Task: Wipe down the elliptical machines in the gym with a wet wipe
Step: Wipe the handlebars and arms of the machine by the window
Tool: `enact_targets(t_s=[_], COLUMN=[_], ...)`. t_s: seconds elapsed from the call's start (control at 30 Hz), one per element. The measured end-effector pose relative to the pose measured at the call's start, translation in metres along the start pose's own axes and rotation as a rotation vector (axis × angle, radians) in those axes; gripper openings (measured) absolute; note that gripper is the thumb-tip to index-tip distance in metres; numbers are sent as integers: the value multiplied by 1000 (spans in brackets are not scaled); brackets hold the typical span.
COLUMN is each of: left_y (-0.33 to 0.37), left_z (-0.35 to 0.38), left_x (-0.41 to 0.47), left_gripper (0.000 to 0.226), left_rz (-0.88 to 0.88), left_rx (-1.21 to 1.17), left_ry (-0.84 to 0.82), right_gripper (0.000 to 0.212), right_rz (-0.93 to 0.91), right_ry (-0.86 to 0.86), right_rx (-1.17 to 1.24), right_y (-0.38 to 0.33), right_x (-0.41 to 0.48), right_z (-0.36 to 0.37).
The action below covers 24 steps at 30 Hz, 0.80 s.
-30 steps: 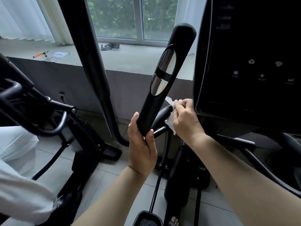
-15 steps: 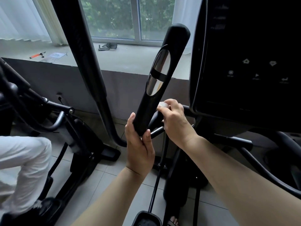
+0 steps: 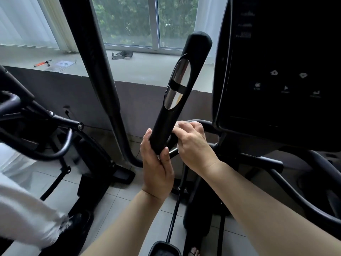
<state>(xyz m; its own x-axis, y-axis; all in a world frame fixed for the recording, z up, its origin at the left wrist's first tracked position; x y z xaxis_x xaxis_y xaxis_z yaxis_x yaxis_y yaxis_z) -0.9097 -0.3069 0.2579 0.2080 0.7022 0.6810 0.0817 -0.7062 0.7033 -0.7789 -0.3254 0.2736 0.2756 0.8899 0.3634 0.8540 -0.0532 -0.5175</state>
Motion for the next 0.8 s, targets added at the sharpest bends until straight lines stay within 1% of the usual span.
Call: enact_targets(t_s=[0.1, 0.27, 0.3, 0.37, 0.4, 0.43, 0.47, 0.5, 0.53, 0.57, 0.6, 0.7, 0.73, 0.8], left_y=[-1, -3, -3, -1, 0, 1, 1, 1, 0, -1, -1, -1, -1, -1], left_z=[-1, 1, 0, -1, -1, -1, -1, -1, -1, -1, -1, -1, -1, 0], left_x=[-1, 0, -1, 0, 0, -1, -1, -1, -1, -1, 0, 0, 0, 0], left_gripper=[53, 53, 53, 51, 51, 51, 51, 51, 51, 50, 50, 51, 51, 51], left_rz=[-2, -1, 0, 4, 5, 1, -4, -7, -7, -4, -1, 5, 4, -1], left_rx=[0, -34, -25, 13, 26, 30, 31, 33, 35, 37, 36, 31, 32, 36], left_ry=[-5, -15, -12, -5, -6, -10, -14, -15, -16, -18, -21, -32, -31, -27], right_gripper=[48, 40, 39, 39, 41, 41, 41, 42, 44, 45, 46, 47, 46, 45], right_rz=[-29, -199, -216, -155, -59, 65, 186, 286, 338, 348, 320, 157, 167, 264], right_ry=[45, 120, 161, 316, 369, 383, 356, 293, 209, 138, 108, 82, 78, 104], right_rx=[40, 114, 106, 93, 136, 185, 218, 242, 228, 212, 198, 107, 75, 53], right_y=[-5, -22, -23, -11, 5, 23, 41, 55, 62, 62, 57, 39, 44, 59], right_x=[-4, -11, -11, -7, -4, 0, 3, 5, 6, 7, 7, 6, 6, 6], right_z=[1, -9, -15, -30, -37, -42, -43, -39, -32, -26, -23, -24, -24, -26])
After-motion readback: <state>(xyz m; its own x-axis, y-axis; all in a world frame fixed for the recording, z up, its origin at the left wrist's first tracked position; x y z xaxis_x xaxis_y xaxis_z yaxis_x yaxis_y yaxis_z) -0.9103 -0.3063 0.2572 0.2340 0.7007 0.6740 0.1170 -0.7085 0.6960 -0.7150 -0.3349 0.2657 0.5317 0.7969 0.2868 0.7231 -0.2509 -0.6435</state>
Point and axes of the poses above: each hand's wrist, its own x-axis towards the middle knuckle, its own z-axis out of the palm, y = z × x, the point moved 8 cm from there along x, towards the middle knuckle, and after that the axes turned 5 degrees about x, right-handed, at the moved point
